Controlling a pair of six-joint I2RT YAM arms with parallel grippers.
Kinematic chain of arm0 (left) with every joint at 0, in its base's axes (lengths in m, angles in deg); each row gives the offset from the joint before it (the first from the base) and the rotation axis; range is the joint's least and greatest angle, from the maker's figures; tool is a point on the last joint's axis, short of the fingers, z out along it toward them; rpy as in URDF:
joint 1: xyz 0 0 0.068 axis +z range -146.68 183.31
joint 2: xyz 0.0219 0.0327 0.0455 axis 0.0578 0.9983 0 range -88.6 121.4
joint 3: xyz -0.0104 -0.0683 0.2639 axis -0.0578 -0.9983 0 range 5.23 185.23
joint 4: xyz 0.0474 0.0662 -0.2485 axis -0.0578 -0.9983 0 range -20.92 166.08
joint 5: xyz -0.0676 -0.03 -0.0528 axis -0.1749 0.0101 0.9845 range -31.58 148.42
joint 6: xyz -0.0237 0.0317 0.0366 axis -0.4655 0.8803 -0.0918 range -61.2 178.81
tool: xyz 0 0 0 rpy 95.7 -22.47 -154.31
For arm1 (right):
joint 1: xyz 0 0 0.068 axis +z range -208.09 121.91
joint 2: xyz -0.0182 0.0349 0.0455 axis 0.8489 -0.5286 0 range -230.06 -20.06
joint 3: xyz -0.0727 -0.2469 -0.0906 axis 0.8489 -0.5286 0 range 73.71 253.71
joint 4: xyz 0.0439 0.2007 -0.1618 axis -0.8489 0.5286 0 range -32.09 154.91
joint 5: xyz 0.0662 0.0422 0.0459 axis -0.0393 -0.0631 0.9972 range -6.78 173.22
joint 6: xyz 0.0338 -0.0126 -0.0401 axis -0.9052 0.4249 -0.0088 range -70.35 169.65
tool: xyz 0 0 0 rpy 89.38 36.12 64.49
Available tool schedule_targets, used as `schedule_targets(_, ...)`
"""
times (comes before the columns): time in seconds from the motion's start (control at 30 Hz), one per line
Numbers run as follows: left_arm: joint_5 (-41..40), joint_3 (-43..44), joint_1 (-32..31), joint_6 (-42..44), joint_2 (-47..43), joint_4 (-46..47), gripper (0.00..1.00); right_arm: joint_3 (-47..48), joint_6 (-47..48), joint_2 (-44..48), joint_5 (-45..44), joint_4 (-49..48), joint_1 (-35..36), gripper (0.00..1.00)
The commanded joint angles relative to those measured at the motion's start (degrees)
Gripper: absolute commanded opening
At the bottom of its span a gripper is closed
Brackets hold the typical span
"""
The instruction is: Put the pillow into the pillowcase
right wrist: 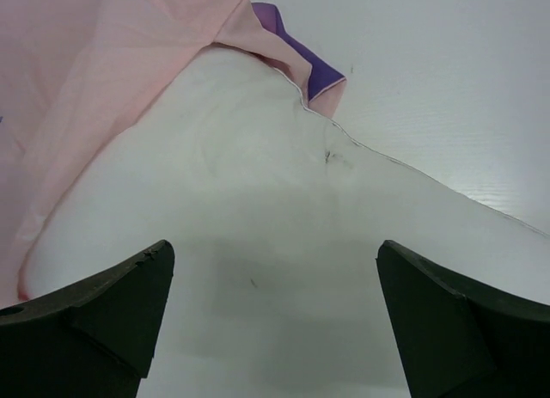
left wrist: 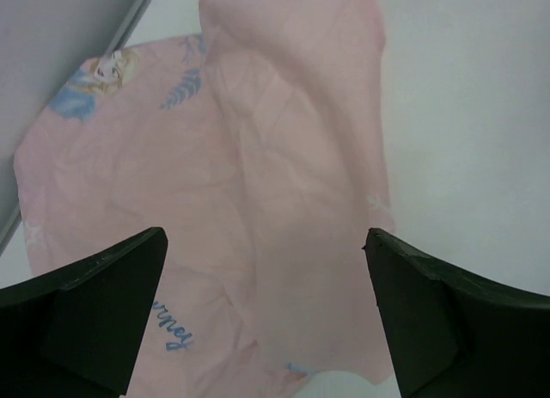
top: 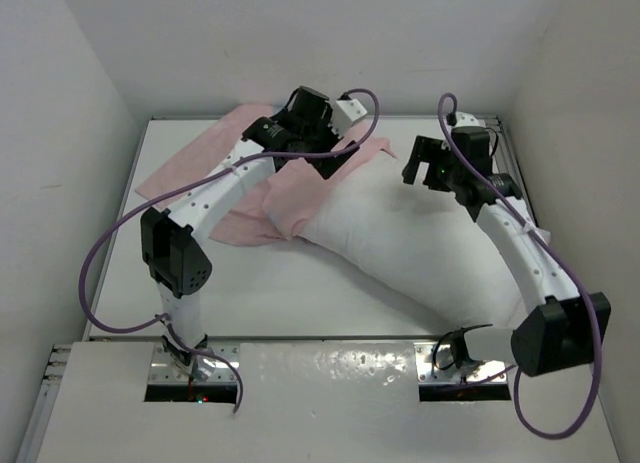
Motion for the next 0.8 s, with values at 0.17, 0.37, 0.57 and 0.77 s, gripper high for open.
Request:
schedule_targets(0.17, -4.4, -4.9, 1.6, 1.3, -5.4, -0.6, 1.0, -1.9, 3.7, 6.7, 1.5, 4.7, -0.2, 0.99)
schedule_targets(0.37, -4.3, -6.4, 1.7, 1.2, -6.5, -0.6, 1.0, -3.8, 3.4, 10.9, 2.3, 5.0, -0.6, 0.99)
schedule_targets(0.57, -4.3, -7.3, 1.7, 1.0, -6.7, -0.8, 1.0, -5.2, 2.2, 14.4, 4.4, 5.0, -1.6, 0.99)
schedule_targets(0.77, -4.0, -6.6, 1.4, 1.7, -6.0, -0.4, 1.0, -4.1, 1.9, 14.4, 12.9, 4.4, -3.5, 0.99)
